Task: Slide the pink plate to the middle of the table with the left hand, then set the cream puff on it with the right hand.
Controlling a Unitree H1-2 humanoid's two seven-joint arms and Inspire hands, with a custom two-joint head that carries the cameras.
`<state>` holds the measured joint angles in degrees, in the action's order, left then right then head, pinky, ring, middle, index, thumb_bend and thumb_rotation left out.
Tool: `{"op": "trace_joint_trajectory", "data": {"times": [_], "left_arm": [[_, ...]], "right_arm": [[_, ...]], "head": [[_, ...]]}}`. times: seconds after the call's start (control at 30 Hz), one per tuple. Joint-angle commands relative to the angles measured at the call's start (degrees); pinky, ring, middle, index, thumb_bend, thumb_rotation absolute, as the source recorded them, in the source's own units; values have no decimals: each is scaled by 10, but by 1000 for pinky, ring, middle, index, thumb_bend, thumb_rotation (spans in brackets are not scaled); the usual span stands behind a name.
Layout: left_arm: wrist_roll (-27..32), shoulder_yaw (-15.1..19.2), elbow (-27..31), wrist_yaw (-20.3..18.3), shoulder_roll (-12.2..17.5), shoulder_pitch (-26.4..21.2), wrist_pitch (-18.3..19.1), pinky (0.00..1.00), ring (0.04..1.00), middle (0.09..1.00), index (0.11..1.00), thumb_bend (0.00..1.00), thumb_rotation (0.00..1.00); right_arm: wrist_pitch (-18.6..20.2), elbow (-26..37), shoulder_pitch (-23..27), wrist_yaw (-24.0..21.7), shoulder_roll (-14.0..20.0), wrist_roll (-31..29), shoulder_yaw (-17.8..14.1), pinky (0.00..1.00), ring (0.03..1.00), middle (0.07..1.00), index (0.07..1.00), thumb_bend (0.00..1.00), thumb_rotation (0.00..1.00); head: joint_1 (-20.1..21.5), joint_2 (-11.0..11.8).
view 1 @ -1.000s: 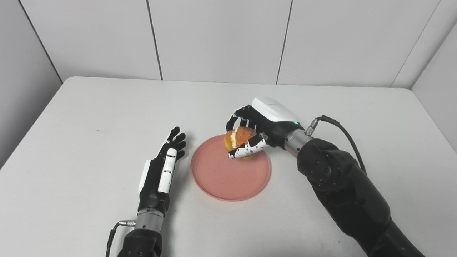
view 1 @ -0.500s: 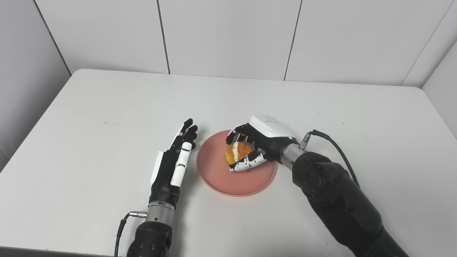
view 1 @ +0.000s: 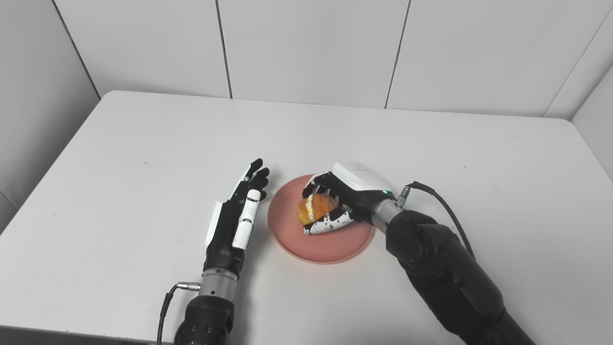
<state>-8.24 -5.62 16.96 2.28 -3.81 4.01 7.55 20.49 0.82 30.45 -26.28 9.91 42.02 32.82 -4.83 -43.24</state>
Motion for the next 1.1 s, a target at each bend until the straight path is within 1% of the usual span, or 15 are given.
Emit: {"op": "trace_joint_trajectory", "data": {"times": [0.0, 0.07, 0.17, 0.3, 0.4, 0.47, 0.53, 0.57, 0.6, 0.63, 0.67, 0.7, 0.87, 0.93, 1.07], "left_arm": [[-3, -4, 12, 5, -9, -5, -14, 889, 904, 904, 890, 456, 1000], [-4, -4, 12, 5, -9, -5, -14, 888, 904, 904, 891, 462, 1000], [-6, -4, 12, 5, -9, -5, -14, 888, 905, 906, 891, 470, 1000], [-5, -4, 12, 4, -10, -4, -14, 891, 907, 907, 892, 473, 1000], [-6, -4, 11, 5, -11, -4, -13, 888, 905, 907, 892, 473, 1000], [-6, -4, 9, 6, -11, -5, -16, 882, 902, 904, 891, 469, 1000], [-5, -3, 7, 6, -11, -5, -18, 879, 901, 903, 891, 468, 1000], [-5, -3, 7, 6, -12, -6, -17, 878, 899, 902, 889, 473, 1000], [-4, -3, 7, 6, -12, -6, -16, 877, 899, 901, 889, 474, 1000], [-3, -2, 7, 6, -13, -6, -16, 878, 899, 902, 889, 472, 1000], [-3, -2, 8, 5, -12, -5, -15, 879, 899, 902, 889, 471, 1000], [-3, -3, 9, 5, -12, -5, -14, 881, 900, 904, 892, 471, 1000], [-1, -1, 8, 4, -11, -6, -13, 884, 900, 903, 892, 473, 1000], [1, 0, 7, 3, -11, -6, -15, 887, 902, 905, 893, 473, 1000], [2, 1, 6, 3, -11, -5, -16, 879, 899, 901, 890, 465, 1000]], "right_arm": [[-26, 3, 10, 11, 0, -1, -4, 352, 433, 506, 555, 448, 365], [-28, 3, 10, 12, 1, 0, -4, 296, 374, 450, 505, 472, 366], [-26, 5, 10, 11, 1, 3, -3, 251, 334, 417, 480, 518, 354], [-25, 9, 9, 8, 3, 7, -1, 240, 324, 407, 468, 538, 338], [-25, 15, 12, 4, 8, 15, 3, 252, 336, 420, 485, 573, 360], [-27, 21, 15, -1, 14, 20, 7, 301, 400, 496, 550, 648, 437], [-25, 27, 18, -11, 19, 23, 9, 318, 422, 524, 576, 668, 462], [-24, 31, 19, -18, 21, 24, 10, 385, 517, 638, 676, 725, 522], [-20, 37, 20, -27, 24, 28, 12, 408, 549, 676, 710, 744, 543], [-18, 41, 21, -33, 25, 32, 13, 465, 634, 751, 783, 792, 601], [-17, 45, 22, -38, 27, 35, 14, 484, 662, 776, 807, 808, 622], [-17, 47, 22, -41, 27, 36, 14, 535, 732, 830, 859, 834, 649], [-28, 59, 18, -40, 28, 30, 3, 649, 837, 934, 965, 862, 700], [-30, 67, 17, -39, 28, 23, -5, 662, 848, 946, 976, 865, 701], [-38, 87, 16, -32, 30, 16, -17, 685, 873, 965, 994, 894, 762]], "head": [[-1, -1], [-1, -1], [-1, -1], [-1, -1], [-4, 1], [-4, 1], [-4, 2], [-4, 2], [-4, 2], [-4, 2], [-3, 1], [-3, 1], [-3, 3], [-2, 4], [-2, 4]]}}
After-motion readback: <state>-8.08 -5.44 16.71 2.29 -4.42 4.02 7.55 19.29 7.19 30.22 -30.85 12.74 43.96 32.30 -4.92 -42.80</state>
